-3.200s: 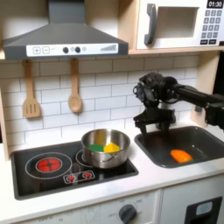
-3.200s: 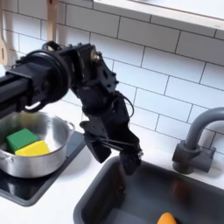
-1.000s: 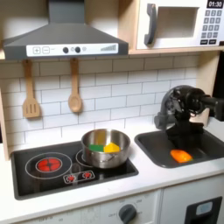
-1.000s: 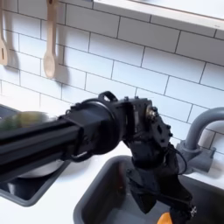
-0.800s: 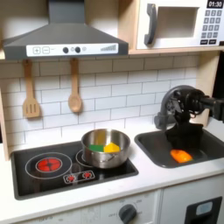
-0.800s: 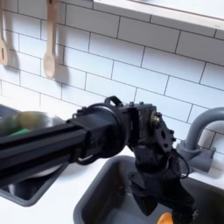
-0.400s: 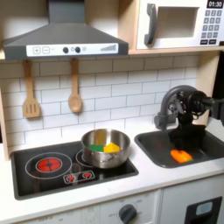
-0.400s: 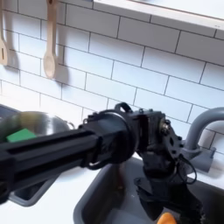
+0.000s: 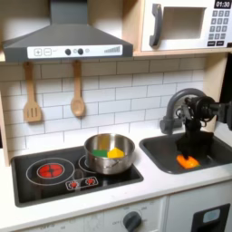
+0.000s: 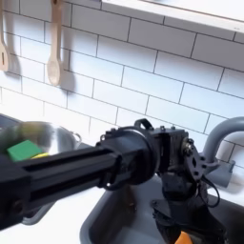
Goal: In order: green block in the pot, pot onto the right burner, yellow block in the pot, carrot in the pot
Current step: 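Take the carrot out of the sink and put it in the pot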
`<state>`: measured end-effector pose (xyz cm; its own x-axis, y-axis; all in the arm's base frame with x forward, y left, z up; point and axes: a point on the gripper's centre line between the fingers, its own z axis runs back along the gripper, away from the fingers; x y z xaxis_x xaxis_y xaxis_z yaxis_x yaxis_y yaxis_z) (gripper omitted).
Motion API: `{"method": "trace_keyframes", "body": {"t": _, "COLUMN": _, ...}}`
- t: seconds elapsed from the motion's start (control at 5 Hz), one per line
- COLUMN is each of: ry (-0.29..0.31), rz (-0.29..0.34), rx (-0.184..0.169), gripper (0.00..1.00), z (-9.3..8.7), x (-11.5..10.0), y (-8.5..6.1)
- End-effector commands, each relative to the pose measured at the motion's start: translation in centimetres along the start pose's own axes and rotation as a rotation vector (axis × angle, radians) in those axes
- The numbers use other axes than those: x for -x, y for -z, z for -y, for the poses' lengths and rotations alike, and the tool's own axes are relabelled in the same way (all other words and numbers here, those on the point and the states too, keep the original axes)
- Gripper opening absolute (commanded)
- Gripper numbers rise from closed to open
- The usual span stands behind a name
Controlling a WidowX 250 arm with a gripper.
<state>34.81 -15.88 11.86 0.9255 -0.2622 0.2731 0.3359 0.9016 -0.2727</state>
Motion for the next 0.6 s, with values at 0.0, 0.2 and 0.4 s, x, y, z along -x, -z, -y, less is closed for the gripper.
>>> {"method": "trace_keyframes", "body": {"t": 0.0, "ry": -0.054, "rz": -0.008, "rx": -0.053, "gripper": 1.00, "z": -1.03, "x": -0.36, "y": 0.60}}
{"method": "trace_keyframes", "body": {"t": 0.2, "ry": -0.064, "rz": -0.009, "rx": -0.070, "gripper": 1.00, "z": -1.39, "x": -0.53, "y": 0.90}}
{"method": "trace_keyframes", "body": {"t": 0.4, "ry": -0.070, "rz": -0.007, "rx": -0.074, "gripper": 1.00, "z": -1.12, "x": -0.91, "y": 1.52}}
